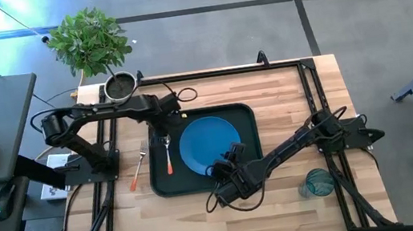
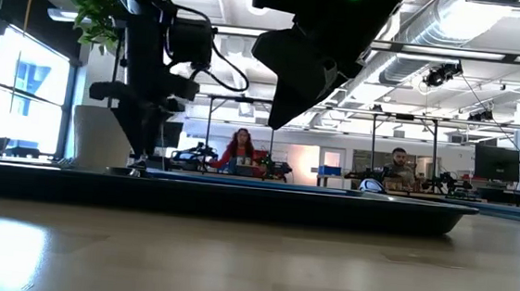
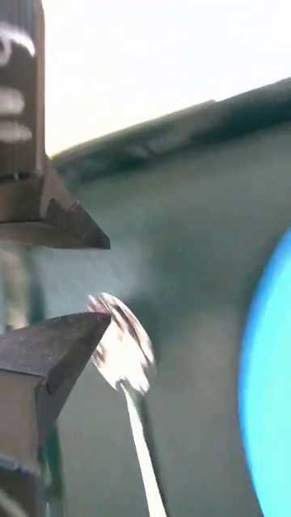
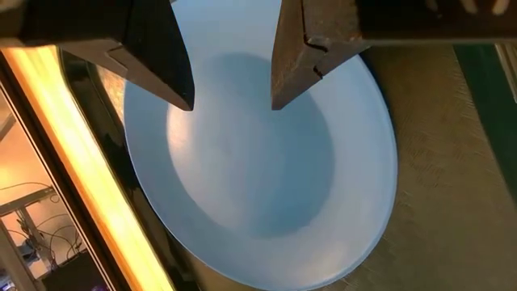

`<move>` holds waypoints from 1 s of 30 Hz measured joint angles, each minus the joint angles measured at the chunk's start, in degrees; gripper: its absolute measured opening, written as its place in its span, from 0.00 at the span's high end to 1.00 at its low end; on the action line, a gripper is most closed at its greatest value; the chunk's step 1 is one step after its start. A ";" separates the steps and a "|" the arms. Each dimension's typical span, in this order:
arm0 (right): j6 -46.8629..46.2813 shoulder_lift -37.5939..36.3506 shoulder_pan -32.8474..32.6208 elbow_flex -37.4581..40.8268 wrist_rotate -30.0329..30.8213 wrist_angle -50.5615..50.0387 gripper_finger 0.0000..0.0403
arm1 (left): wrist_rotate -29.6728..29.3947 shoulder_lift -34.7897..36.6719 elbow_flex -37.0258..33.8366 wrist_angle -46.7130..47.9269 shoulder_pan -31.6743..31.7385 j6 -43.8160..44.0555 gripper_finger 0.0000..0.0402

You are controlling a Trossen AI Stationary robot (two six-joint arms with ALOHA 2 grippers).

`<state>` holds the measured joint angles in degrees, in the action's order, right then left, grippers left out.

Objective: Pick and place plate/cup/fork/spoon on tray
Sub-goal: Put the orange fork on the black tray, between the orange spoon and the blue plate

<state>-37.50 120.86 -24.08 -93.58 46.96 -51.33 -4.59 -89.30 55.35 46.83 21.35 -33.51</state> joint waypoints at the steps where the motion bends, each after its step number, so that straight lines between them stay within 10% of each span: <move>1: -0.10 0.00 -0.04 0.00 0.02 -0.21 0.61 | -2.89 0.00 0.00 1.00 -0.17 0.71 0.67; 4: -1.45 0.00 -0.13 0.00 0.18 -1.26 0.61 | -9.23 0.46 0.00 7.02 -0.53 5.70 0.64; 30: -5.68 0.02 -1.05 -0.02 2.14 -3.70 0.61 | -0.35 6.08 -10.43 10.25 4.52 5.92 0.62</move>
<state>-43.18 120.88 -25.12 -93.60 49.10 -55.03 -4.94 -83.22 44.93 57.08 25.87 -27.59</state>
